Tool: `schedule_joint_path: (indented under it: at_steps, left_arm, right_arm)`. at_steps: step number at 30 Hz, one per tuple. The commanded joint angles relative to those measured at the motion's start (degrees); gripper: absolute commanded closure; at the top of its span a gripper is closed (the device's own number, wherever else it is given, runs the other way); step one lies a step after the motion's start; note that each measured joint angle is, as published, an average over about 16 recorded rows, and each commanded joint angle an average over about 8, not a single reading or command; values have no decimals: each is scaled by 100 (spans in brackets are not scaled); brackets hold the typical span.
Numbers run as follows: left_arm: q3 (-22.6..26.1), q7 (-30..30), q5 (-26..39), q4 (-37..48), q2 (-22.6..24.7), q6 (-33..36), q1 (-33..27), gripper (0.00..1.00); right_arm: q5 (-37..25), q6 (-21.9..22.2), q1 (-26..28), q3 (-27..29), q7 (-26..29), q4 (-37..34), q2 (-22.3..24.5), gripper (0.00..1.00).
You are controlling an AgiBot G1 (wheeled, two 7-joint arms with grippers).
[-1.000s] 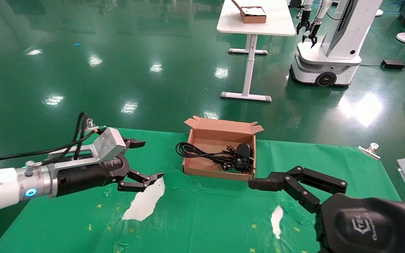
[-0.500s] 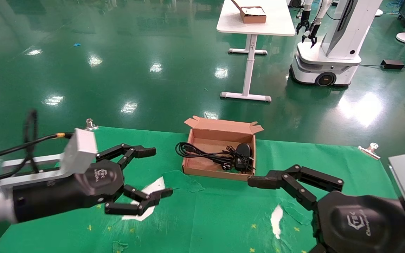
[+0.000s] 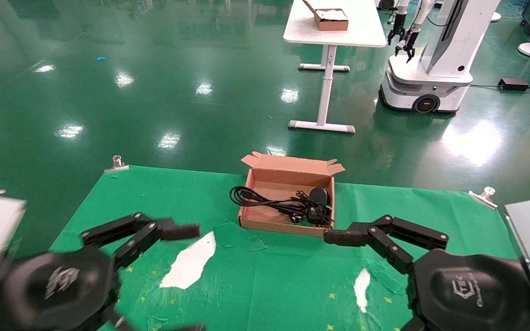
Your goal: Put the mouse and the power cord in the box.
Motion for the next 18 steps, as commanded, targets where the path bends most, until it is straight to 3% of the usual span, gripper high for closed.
schedule_joint_path:
  at_steps: [1, 18]
  left_arm:
    - [-182, -58, -144, -138, -76, 209, 117, 0]
    - [-202, -63, -169, -151, -88, 233, 135, 0]
  right_arm:
    - [2, -1, -1, 0, 0, 1, 1, 0]
    - [2, 1, -1, -2, -1, -2, 1, 0]
